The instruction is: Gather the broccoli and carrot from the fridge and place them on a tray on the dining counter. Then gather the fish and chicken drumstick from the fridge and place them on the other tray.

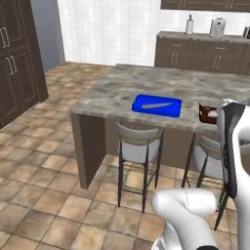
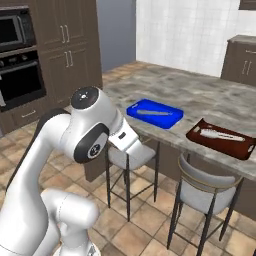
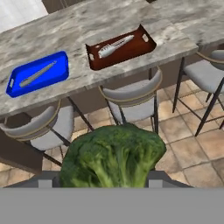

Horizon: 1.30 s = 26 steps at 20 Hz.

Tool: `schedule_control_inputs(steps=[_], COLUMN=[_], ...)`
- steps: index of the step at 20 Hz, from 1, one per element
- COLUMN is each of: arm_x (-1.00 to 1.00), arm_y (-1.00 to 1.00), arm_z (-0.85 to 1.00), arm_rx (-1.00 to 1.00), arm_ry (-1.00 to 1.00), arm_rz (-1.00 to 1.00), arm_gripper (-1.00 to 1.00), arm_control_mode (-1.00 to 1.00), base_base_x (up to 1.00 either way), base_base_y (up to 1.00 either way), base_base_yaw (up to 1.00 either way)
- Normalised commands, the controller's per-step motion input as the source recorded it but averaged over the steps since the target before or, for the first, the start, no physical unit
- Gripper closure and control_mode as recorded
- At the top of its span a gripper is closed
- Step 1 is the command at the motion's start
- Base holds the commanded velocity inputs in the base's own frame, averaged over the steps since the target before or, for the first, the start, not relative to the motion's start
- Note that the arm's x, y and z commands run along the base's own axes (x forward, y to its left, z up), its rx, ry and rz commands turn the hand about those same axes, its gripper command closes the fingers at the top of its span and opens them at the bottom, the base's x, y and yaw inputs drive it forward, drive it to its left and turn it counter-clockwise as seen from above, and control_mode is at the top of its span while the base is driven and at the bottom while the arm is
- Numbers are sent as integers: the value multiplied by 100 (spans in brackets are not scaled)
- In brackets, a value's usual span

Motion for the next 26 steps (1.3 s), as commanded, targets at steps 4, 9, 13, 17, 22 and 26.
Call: schedule_control_inputs(steps=[4,9,13,17,22,26], arm_x=[0,0,0,0,0,0], arm_y=[0,0,0,0,0,0], arm_z=[0,0,0,0,0,0], arm_rx=[0,0,0,0,0,0], arm_ry=[0,0,0,0,0,0], arm_rz=[0,0,0,0,0,0], arm_gripper=[100,100,100,100,100,100], arm_control_mode=[100,100,100,100,100,100], base_base_x=[77,76,76,74,72,64], base_base_y=[22,26,32,36,38,41], base_base_yaw=[-35,-36,-36,-34,-31,-21])
